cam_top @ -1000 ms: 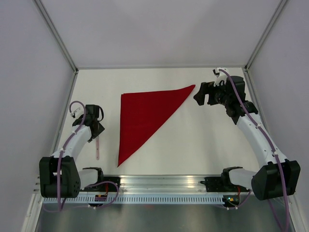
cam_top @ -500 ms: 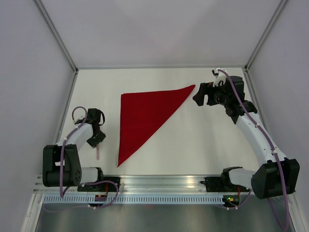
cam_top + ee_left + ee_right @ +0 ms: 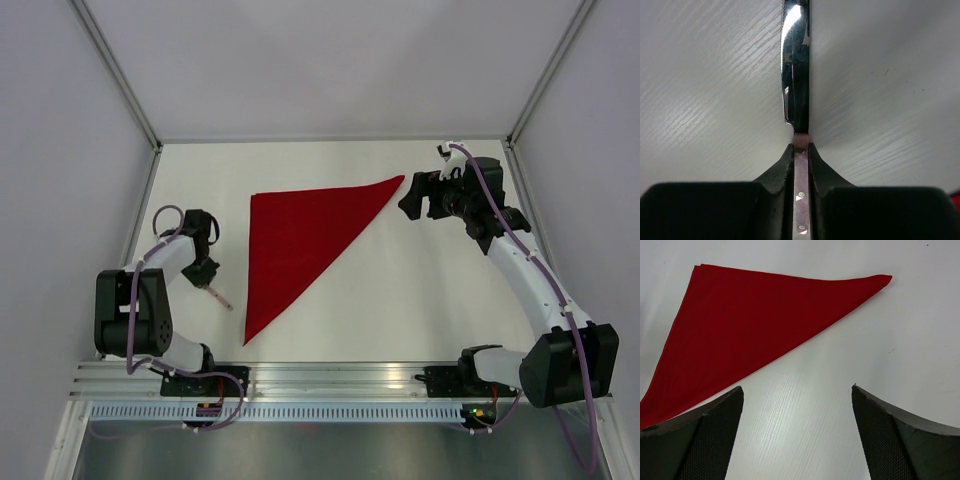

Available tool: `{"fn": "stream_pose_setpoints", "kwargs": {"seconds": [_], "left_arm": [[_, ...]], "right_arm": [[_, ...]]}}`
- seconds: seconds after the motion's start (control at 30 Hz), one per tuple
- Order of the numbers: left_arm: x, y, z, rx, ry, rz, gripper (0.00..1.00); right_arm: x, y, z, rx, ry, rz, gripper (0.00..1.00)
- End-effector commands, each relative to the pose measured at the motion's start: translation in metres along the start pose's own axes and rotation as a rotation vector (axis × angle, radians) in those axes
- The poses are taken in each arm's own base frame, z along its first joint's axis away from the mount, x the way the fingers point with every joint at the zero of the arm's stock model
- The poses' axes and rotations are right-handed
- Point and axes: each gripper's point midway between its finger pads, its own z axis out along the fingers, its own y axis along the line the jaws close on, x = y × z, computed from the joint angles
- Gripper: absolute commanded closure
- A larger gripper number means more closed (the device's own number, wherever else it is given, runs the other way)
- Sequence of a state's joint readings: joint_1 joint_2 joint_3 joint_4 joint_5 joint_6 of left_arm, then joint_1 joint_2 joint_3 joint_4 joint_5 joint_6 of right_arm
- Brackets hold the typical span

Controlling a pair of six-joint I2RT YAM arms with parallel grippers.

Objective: Fold the napkin, place the utensils inside, and roll it up
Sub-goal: Pick up the knife at the center of the board.

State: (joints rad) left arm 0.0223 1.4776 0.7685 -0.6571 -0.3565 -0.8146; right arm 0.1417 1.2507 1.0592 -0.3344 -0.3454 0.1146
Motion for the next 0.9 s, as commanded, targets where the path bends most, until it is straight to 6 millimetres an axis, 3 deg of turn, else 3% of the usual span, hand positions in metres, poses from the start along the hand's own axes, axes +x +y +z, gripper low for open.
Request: {"fn": "stream_pose_setpoints", "kwargs": {"seconds": [0.0, 0.1, 0.27, 0.43, 0.57, 0.73, 0.77, 0.87], "left_arm": [[-0.007, -0.019, 0.006, 0.029, 0.021, 0.009, 0.89], [-0.023, -0.031, 0.003, 0.055, -0.006, 0.042, 0.98], [-0.047, -0.055, -0.009, 0.157, -0.069, 0.108, 0.98], [-0.082, -0.078, -0.040, 0.273, -0.177, 0.192, 0.98], [-0.097, -0.101, -0.070, 0.408, -0.226, 0.260, 0.98], [-0.109, -0.125, -0.104, 0.560, -0.296, 0.384, 0.98], [-0.100, -0.144, -0.120, 0.625, -0.302, 0.441, 0.98], [-0.082, -0.172, -0.140, 0.713, -0.307, 0.572, 0.98]], "right_arm": [[-0.015, 0.008, -0.003, -0.020, -0.025, 0.011, 0.07], [-0.015, 0.007, -0.005, -0.013, -0.029, 0.007, 0.07], [-0.016, 0.007, -0.005, -0.013, -0.032, 0.004, 0.07], [-0.017, 0.006, -0.005, -0.008, -0.036, -0.003, 0.07], [-0.017, 0.006, -0.005, -0.009, -0.034, -0.007, 0.07], [-0.018, 0.005, -0.005, -0.006, -0.036, -0.010, 0.07], [-0.017, 0.005, -0.005, -0.004, -0.035, -0.013, 0.07], [-0.018, 0.001, -0.005, 0.014, -0.039, -0.018, 0.07]]}}
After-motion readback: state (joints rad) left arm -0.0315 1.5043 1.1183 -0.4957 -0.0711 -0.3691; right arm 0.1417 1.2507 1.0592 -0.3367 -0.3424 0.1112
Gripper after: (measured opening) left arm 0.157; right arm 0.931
